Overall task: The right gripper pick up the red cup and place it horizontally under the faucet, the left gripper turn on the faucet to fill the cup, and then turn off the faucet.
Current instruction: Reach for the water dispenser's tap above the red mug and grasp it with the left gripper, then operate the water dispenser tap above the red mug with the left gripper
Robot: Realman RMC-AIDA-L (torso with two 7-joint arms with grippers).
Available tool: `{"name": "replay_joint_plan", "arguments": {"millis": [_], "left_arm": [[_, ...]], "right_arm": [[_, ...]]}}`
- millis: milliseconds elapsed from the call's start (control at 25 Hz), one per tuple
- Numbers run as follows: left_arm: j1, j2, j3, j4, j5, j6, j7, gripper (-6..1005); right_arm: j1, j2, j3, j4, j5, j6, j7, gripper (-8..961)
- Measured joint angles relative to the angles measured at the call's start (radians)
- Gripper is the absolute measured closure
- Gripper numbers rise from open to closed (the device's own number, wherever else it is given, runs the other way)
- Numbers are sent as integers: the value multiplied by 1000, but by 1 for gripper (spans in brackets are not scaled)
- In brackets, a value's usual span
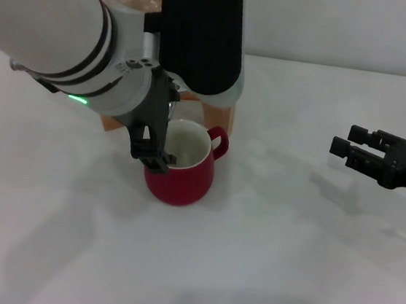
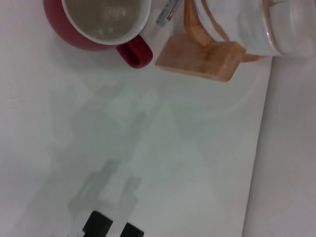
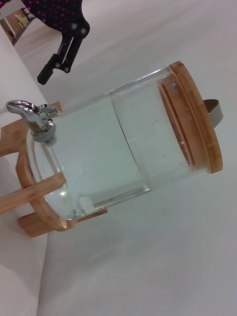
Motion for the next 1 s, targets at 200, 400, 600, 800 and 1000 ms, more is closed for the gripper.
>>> {"name": "replay_joint_plan", "arguments": {"millis": [200, 400, 600, 800, 1000], "left_arm": [[-5, 0, 2, -10, 6, 10, 2, 112], [-14, 2, 7, -37, 20, 33, 9, 112], [-24, 2, 17, -53, 24, 46, 10, 112], [-26, 2, 29, -58, 28, 53, 11, 112], [-37, 1, 35, -70, 29, 55, 9, 112]], "right_arm": [[2, 0, 0, 0, 0, 0, 1, 395], [3, 1, 0, 0, 0, 0, 1, 395], [6, 1, 0, 0, 0, 0, 1, 395], [9, 1, 0, 0, 0, -1, 1, 395], [9, -1, 1, -1, 0, -1, 1, 395]]}}
